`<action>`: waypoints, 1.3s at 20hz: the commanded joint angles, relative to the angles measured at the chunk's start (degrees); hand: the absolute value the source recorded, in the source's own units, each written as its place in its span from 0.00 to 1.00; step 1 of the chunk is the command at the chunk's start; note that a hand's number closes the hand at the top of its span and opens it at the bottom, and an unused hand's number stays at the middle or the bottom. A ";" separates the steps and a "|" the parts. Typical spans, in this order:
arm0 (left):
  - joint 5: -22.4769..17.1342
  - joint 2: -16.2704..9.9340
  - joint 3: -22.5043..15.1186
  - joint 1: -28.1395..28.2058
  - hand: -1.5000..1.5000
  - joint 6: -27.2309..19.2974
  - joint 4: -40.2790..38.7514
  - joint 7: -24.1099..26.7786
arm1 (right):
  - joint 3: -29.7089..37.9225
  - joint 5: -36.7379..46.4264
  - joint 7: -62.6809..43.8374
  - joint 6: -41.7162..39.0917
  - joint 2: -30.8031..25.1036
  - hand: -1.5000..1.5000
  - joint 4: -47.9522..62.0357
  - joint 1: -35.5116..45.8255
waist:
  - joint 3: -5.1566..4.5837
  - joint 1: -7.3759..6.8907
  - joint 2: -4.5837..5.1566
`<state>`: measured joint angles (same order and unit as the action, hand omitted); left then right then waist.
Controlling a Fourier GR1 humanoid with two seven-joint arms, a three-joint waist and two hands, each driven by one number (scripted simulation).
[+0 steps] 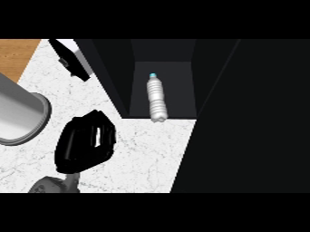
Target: Pick up the bottled water, place it into the cabinet and close the cabinet
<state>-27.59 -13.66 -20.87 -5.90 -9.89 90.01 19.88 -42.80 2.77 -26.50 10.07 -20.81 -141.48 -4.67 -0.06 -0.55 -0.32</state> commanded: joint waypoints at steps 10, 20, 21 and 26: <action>-6.34 -8.03 9.52 11.73 1.00 8.40 8.65 -0.18 | -16.26 9.55 -13.06 3.50 20.43 1.00 11.14 18.68 | -0.04 -0.36 0.06; -6.72 -8.27 10.81 15.66 1.00 11.63 8.65 2.90 | -7.11 11.93 -14.16 11.08 20.20 1.00 20.58 35.89 | -0.21 -2.04 0.39; -7.93 -10.59 12.81 16.68 1.00 13.99 9.09 2.97 | -7.13 11.81 -16.59 12.16 20.19 1.00 20.17 36.24 | -0.18 -1.69 0.25; -9.40 -12.61 15.41 18.40 1.00 15.46 9.98 2.40 | 0.72 6.21 -15.85 14.99 20.28 1.00 26.58 40.26 | -0.09 -2.49 0.60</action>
<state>-35.63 -24.45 -7.52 10.72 4.15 98.67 22.84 -47.47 10.15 -41.36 22.92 -8.48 -126.31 27.79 -0.19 -2.71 0.19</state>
